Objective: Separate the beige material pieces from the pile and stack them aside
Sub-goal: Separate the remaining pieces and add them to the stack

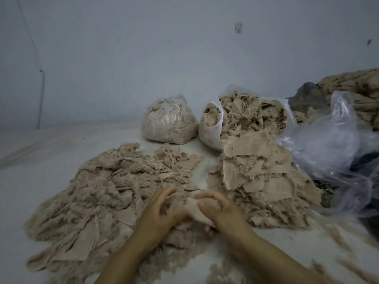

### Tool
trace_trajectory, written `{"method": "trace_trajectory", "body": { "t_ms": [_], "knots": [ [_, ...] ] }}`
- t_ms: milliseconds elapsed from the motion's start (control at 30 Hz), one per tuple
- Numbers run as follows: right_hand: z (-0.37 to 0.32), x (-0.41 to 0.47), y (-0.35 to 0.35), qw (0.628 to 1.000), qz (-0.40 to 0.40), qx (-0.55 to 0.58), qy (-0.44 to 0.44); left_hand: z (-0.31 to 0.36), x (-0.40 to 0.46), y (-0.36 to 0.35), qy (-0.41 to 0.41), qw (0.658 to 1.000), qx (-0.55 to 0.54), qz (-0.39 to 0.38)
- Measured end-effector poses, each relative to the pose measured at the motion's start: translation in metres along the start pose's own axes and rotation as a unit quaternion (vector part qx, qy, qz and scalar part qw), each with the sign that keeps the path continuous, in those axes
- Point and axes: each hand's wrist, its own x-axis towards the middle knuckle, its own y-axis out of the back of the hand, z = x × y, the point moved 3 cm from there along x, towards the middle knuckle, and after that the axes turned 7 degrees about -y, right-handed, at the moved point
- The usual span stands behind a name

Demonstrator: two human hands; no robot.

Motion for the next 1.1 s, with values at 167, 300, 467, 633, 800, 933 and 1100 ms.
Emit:
{"method": "trace_trajectory", "body": {
  "t_ms": [167, 300, 467, 633, 800, 933, 1100],
  "knots": [
    [0.008, -0.002, -0.001, 0.992, 0.043, -0.109, 0.040, 0.003, -0.001, -0.001, -0.027, 0.999, 0.004, 0.019],
    [0.008, -0.004, 0.010, 0.980, 0.118, -0.140, 0.079, 0.002, -0.002, 0.002, -0.039, 0.999, 0.020, 0.005],
    [0.007, -0.011, 0.008, 0.986, 0.082, -0.112, 0.090, 0.008, -0.008, -0.002, -0.030, 0.998, 0.001, -0.061],
    [0.008, -0.020, -0.009, 0.981, 0.140, -0.078, 0.112, 0.022, -0.012, -0.022, -0.031, 0.996, -0.077, -0.027],
    [-0.003, -0.020, -0.006, 0.971, 0.199, 0.016, 0.134, 0.020, -0.005, -0.007, -0.012, 0.994, -0.104, 0.041],
    [-0.009, -0.010, 0.003, 0.960, 0.242, 0.066, 0.124, 0.005, -0.004, 0.005, 0.002, 0.994, -0.067, 0.081],
    [-0.024, 0.000, 0.017, 0.967, 0.214, 0.053, 0.129, 0.001, -0.002, 0.023, 0.015, 0.991, -0.004, 0.136]
  ]
}}
